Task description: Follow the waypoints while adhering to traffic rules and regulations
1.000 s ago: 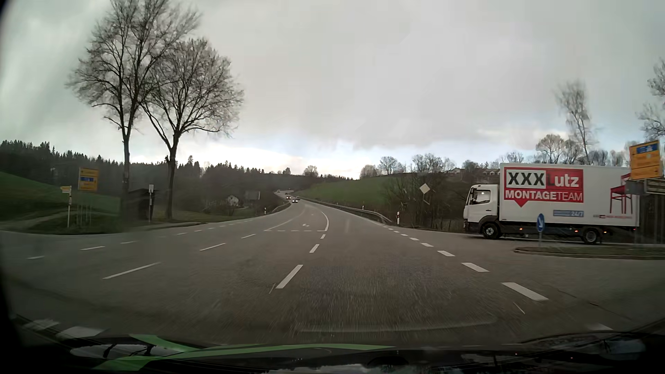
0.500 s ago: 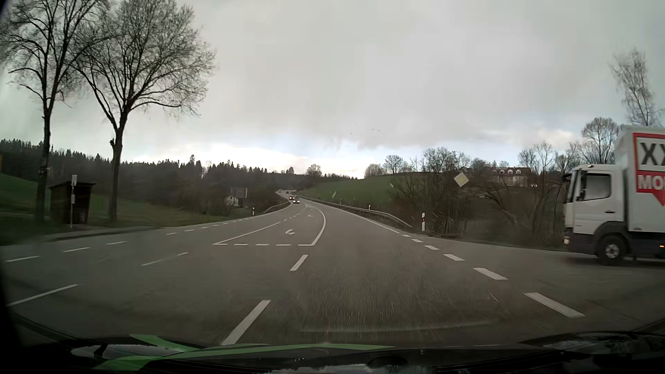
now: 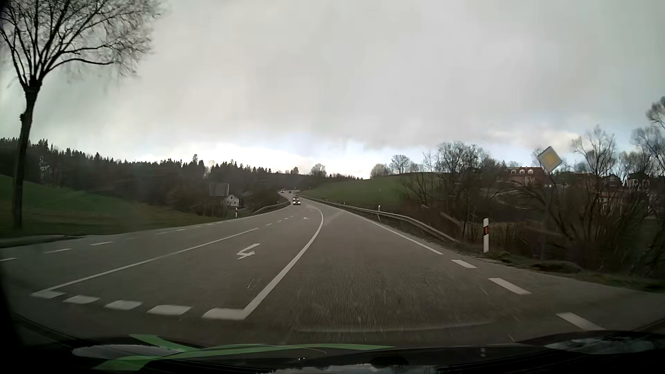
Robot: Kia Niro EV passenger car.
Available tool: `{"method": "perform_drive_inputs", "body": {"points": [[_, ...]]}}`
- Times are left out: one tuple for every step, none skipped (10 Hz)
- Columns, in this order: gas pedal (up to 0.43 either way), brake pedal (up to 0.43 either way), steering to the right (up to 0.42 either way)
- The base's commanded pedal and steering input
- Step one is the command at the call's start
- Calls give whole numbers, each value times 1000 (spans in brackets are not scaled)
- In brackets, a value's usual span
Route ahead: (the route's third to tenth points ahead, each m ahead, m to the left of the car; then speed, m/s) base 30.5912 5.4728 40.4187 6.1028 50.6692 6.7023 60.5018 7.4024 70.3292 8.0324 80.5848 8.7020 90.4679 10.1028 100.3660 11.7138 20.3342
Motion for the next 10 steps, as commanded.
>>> {"method": "perform_drive_inputs", "body": {"points": [[118, 0, -9], [118, 0, -10], [118, 0, -10], [118, 0, -11], [118, 0, -13], [118, 0, -13], [118, 0, -13], [118, 0, -12], [118, 0, -12], [118, 0, -12]]}}
